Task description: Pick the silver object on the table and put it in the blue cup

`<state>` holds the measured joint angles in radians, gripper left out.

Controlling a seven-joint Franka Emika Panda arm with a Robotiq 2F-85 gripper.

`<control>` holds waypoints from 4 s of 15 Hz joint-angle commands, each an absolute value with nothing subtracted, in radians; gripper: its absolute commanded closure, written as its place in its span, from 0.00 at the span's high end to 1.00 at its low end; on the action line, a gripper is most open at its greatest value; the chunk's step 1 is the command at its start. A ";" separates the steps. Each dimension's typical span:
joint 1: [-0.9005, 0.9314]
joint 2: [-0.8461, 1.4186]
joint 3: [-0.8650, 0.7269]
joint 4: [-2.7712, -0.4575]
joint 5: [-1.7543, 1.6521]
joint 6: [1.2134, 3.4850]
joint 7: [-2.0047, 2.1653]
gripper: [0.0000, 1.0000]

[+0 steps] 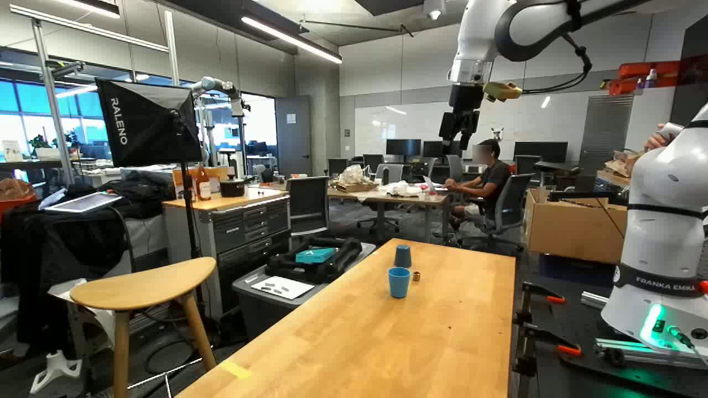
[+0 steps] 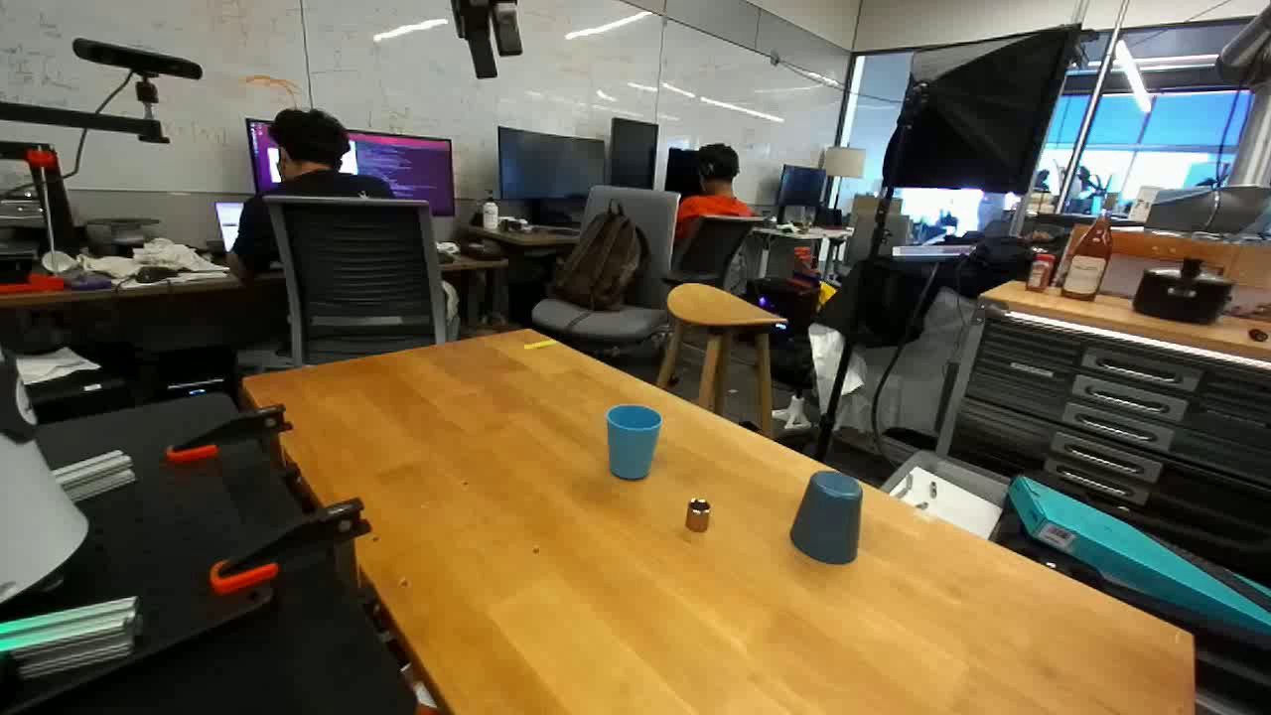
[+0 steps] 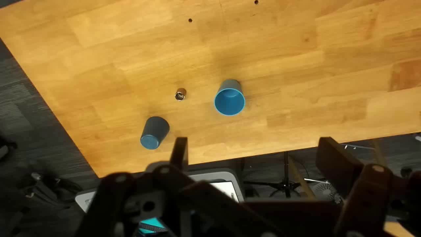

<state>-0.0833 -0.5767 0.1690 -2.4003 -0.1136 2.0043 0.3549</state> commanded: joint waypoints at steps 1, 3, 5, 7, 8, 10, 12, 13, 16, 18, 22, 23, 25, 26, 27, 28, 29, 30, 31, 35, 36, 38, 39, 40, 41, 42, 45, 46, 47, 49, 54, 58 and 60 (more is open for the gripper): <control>-0.069 -0.576 0.157 -2.395 -0.121 2.003 0.361 1.00; -0.069 -0.579 0.158 -2.386 -0.121 2.003 0.361 1.00; -0.069 -0.580 0.158 -2.385 -0.121 2.003 0.361 1.00; -0.094 -0.522 0.141 -2.370 -0.124 2.034 0.379 1.00; -0.115 -0.471 0.116 -2.351 -0.116 2.060 0.392 1.00; -0.147 -0.377 0.051 -2.340 -0.085 2.115 0.402 1.00; -0.163 -0.271 -0.014 -2.328 -0.035 2.152 0.378 1.00; -0.169 -0.213 -0.046 -2.324 -0.005 2.181 0.373 1.00; -0.182 -0.031 -0.118 -2.301 0.113 2.295 0.377 1.00; -0.188 0.097 -0.150 -2.276 0.207 2.386 0.384 1.00; -0.187 0.157 -0.169 -2.287 0.255 2.410 0.377 1.00; -0.189 0.202 -0.171 -2.261 0.270 2.418 0.377 1.00; -0.157 0.396 -0.209 -2.144 0.178 2.460 0.565 1.00; -0.153 0.438 -0.220 -2.126 0.163 2.492 0.610 1.00; -0.143 0.488 -0.235 -2.098 0.148 2.507 0.663 1.00; -0.131 0.538 -0.249 -2.065 0.137 2.511 0.711 1.00; -0.128 0.582 -0.261 -2.034 0.140 2.509 0.746 1.00; -0.123 0.625 -0.271 -2.004 0.142 2.510 0.780 1.00; -0.117 0.663 -0.281 -1.973 0.142 2.493 0.808 1.00; -0.135 0.781 -0.255 -1.890 0.172 2.486 0.819 1.00; -0.149 0.798 -0.233 -1.881 0.190 2.510 0.796 1.00; -0.153 0.827 -0.211 -1.865 0.210 2.536 0.780 1.00; -0.153 0.837 -0.199 -1.863 0.220 2.564 0.771 1.00; -0.149 0.842 -0.191 -1.861 0.226 2.591 0.767 1.00; -0.150 0.848 -0.179 -1.857 0.234 2.605 0.763 1.00; -0.153 0.843 -0.168 -1.858 0.244 2.612 0.757 1.00; -0.152 0.837 -0.159 -1.852 0.259 2.624 0.751 1.00; -0.151 0.835 -0.156 -1.845 0.263 2.625 0.751 1.00; -0.151 0.831 -0.154 -1.840 0.266 2.622 0.749 1.00; -0.151 0.834 -0.146 -1.820 0.276 2.613 0.748 1.00; -0.143 0.849 -0.130 -1.774 0.289 2.602 0.751 1.00; -0.144 0.874 -0.124 -1.713 0.295 2.587 0.760 1.00; -0.144 0.896 -0.129 -1.682 0.296 2.586 0.767 1.00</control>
<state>-0.1442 0.8338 -0.1226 -1.7752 0.2657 2.6115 0.7723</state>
